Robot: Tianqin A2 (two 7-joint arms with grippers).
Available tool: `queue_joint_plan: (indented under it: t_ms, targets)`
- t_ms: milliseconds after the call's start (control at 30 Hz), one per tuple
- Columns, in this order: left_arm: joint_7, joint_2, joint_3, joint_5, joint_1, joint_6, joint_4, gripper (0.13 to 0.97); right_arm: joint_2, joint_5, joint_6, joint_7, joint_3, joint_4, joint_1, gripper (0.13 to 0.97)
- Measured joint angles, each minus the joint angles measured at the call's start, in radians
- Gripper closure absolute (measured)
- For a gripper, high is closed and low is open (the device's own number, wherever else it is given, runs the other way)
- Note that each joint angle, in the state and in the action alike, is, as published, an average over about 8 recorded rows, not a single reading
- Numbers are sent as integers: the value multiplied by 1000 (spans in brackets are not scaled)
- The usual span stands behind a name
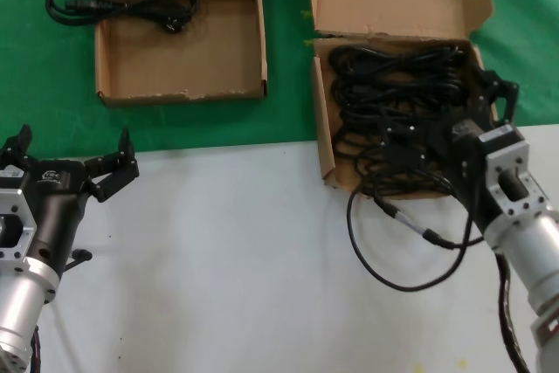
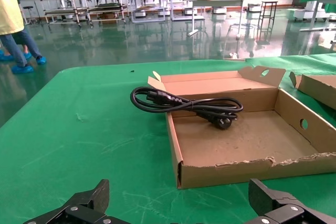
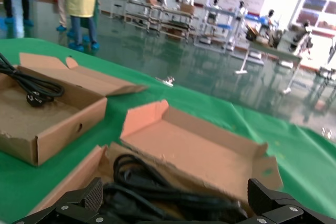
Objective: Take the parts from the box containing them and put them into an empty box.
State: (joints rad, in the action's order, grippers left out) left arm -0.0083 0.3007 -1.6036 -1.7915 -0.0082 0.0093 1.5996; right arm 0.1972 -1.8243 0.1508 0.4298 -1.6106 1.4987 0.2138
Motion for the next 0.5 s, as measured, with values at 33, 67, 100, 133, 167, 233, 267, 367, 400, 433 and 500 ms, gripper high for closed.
queue_joint_plan:
  t_ms: [33,67,100,133,167,233,267,367,400,433,500]
  targets:
    - [0,0,0,0,0,0,0,237,4,1,-6,-16,0,4,-8,129]
    - [1,0,0,-1,1,-1,0,225,8,2,-11,-33,1,8,-16,129]
    - [1,0,0,-1,1,-1,0,213,12,3,-17,-49,1,12,-25,129]
    - [1,0,1,-1,1,-1,0,201,16,4,-23,-66,2,15,-33,129]
    - [2,0,1,-2,2,-2,0,189,20,5,-29,-82,2,19,-41,129]
    - [2,0,1,-2,2,-2,0,164,28,6,-40,-115,3,27,-57,129]
    - [3,0,1,-3,2,-3,0,164,32,7,-46,-132,3,31,-66,129]
    - [4,0,1,-4,3,-4,0,152,43,10,-64,-181,5,43,-90,129]
    - [4,0,2,-4,4,-4,0,148,47,11,-69,-198,5,47,-99,129]
    - [4,0,2,-4,4,-5,0,144,51,12,-75,-214,5,51,-107,129]
    - [5,0,2,-5,5,-5,0,136,59,14,-87,-248,6,58,-123,129]
